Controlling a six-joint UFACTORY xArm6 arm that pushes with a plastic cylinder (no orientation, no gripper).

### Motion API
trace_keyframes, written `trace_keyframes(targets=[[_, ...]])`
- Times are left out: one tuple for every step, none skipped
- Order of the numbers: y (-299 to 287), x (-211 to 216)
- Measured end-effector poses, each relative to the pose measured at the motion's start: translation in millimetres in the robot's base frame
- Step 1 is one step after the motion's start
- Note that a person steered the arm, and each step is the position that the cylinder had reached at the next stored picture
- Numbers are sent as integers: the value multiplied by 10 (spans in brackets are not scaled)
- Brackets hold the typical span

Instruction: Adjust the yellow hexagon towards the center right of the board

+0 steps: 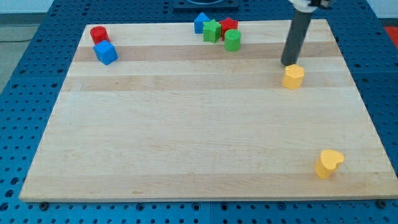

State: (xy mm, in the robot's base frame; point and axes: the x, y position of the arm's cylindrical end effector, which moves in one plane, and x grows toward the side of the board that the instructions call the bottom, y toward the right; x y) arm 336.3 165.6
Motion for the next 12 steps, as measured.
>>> trace_keyframes(targets=[[-82,288],[-114,401],[-149,404],[-663,476],[-808,780],[-369,1038],[-173,956],[-166,793],[1,739],[28,739],[-224,764],[-934,792]])
